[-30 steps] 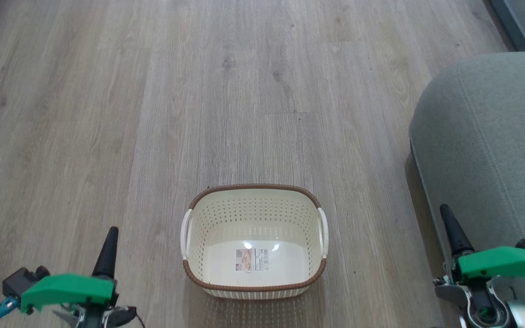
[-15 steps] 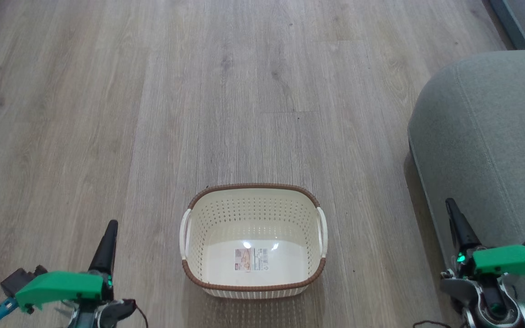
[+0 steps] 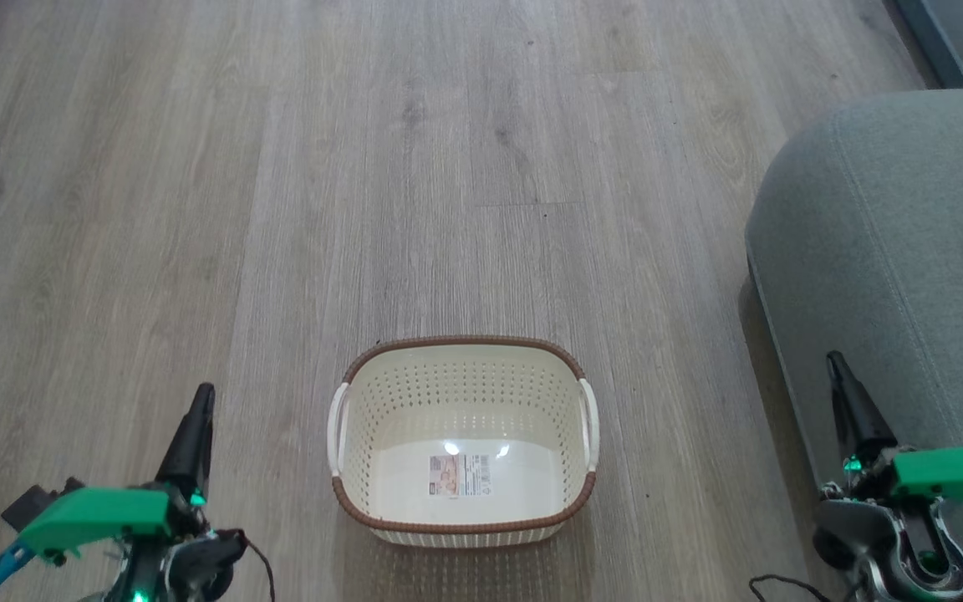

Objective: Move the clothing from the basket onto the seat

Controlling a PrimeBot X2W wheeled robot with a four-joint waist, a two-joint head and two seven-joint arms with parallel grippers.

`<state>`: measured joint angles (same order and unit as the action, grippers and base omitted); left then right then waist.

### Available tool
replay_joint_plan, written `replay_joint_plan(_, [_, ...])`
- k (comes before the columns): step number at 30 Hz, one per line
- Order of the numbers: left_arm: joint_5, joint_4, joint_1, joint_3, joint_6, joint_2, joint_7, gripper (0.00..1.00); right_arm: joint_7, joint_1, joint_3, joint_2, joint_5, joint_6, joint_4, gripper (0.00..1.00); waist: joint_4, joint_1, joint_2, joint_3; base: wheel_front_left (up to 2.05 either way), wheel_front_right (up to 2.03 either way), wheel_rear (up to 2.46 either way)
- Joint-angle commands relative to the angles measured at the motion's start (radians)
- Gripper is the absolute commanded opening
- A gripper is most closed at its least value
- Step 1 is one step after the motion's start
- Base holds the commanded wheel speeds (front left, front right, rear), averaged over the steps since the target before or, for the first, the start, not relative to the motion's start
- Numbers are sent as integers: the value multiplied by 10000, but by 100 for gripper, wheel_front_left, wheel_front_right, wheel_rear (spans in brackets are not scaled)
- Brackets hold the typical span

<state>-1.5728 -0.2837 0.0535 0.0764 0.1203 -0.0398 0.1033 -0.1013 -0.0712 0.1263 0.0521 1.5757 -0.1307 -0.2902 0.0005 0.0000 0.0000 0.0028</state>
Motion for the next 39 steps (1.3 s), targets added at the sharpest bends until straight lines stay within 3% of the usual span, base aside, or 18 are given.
replay_joint_plan(1, [-355, 382, 546, 377, 104, -104, 102, 0, -121, -368, -121, -18, 326, 0, 454, 0, -5, 0, 0, 3, 0, 0, 0])
replay_joint_plan(39, [-357, 383, 546, 375, 104, -104, 101, 0, -120, -368, -123, -18, 328, 0, 454, 0, -5, 0, 0, 3, 0, 0, 0])
